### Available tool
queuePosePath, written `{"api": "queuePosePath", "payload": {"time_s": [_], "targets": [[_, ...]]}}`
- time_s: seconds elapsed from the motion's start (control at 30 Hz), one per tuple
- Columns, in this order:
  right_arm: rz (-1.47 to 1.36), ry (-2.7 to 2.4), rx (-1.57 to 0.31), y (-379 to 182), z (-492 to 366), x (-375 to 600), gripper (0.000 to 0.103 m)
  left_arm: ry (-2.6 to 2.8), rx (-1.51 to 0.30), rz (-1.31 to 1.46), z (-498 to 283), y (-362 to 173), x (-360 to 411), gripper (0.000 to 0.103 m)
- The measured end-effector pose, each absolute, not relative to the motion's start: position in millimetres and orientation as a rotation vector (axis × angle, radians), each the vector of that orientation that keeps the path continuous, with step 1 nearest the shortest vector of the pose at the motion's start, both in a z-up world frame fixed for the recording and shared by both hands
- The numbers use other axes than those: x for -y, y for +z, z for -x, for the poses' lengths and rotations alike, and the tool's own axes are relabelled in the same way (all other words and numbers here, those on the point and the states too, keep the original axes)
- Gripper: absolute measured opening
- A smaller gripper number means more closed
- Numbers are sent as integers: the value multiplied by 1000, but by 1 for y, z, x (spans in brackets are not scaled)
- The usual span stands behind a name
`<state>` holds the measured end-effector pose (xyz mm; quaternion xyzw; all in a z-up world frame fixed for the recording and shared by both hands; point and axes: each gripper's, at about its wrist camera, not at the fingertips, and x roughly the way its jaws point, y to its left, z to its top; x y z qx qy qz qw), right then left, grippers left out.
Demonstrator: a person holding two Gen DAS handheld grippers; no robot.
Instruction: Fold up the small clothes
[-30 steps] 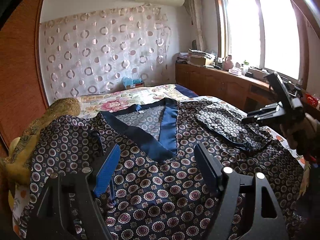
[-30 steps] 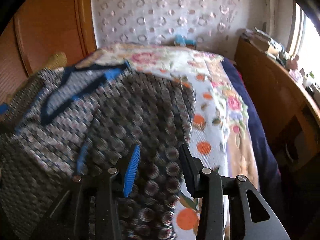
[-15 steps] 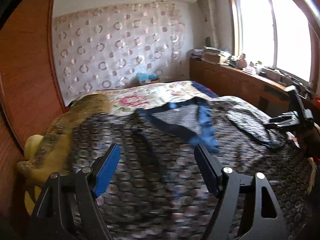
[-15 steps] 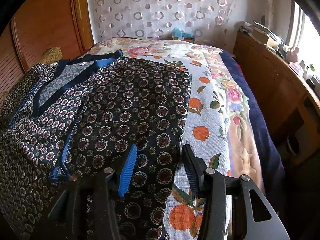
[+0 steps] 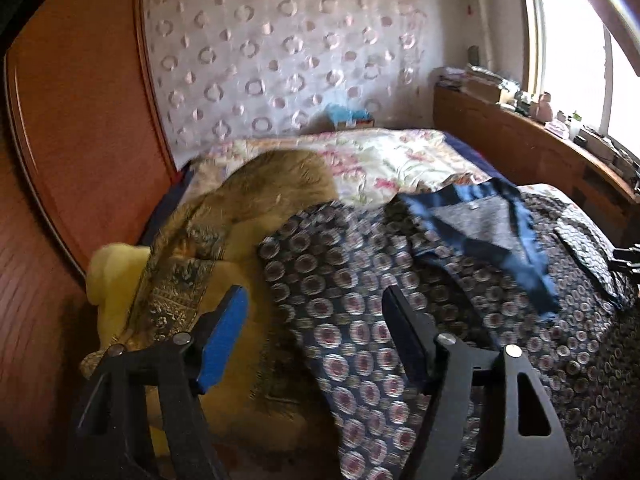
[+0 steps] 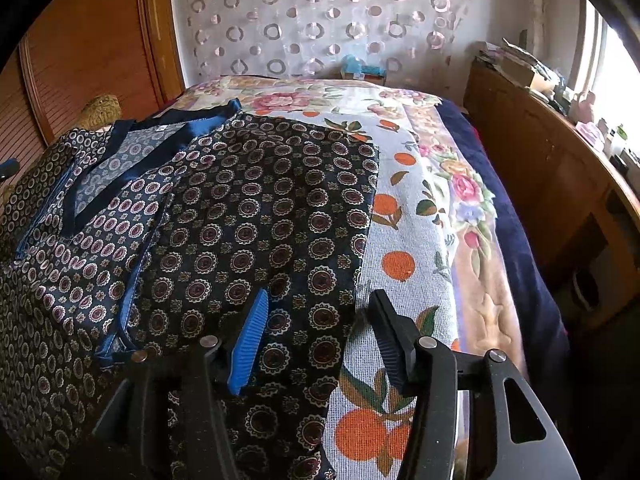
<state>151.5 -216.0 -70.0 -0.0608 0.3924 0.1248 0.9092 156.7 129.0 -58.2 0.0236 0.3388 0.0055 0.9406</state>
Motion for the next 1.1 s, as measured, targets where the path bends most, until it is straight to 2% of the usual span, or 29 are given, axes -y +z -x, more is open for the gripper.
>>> {"api": "queuePosePath", "payload": {"time_s": [0.2, 0.37, 0.57, 0.63, 0.67, 0.7, 0.73, 1.1], "targets": [[126, 257, -810, -70, -151, 216, 54, 27, -820, 50, -185, -82, -147, 68], [125, 258, -810, -70, -151, 216, 54, 14, -837, 85, -193, -82, -147, 67], [126, 258, -810, -70, -151, 216, 54, -31, -848, 81, -197, -80, -143, 48], [126, 258, -810, -70, -152, 216, 55, -43, -852, 80, -197, -80, -144, 36], [126, 258, -810, -70, -151, 216, 55, -55, -853, 78, -197, -79, -142, 27], [126, 258, -810, -70, -151, 216, 55, -71, -850, 73, -196, -79, -140, 13], [126, 258, -810, -70, -151, 216, 55, -89, -843, 65, -193, -77, -137, 9], [126, 257, -810, -70, -151, 216, 55, -202, -650, -23, -109, -42, -79, 5]]}}
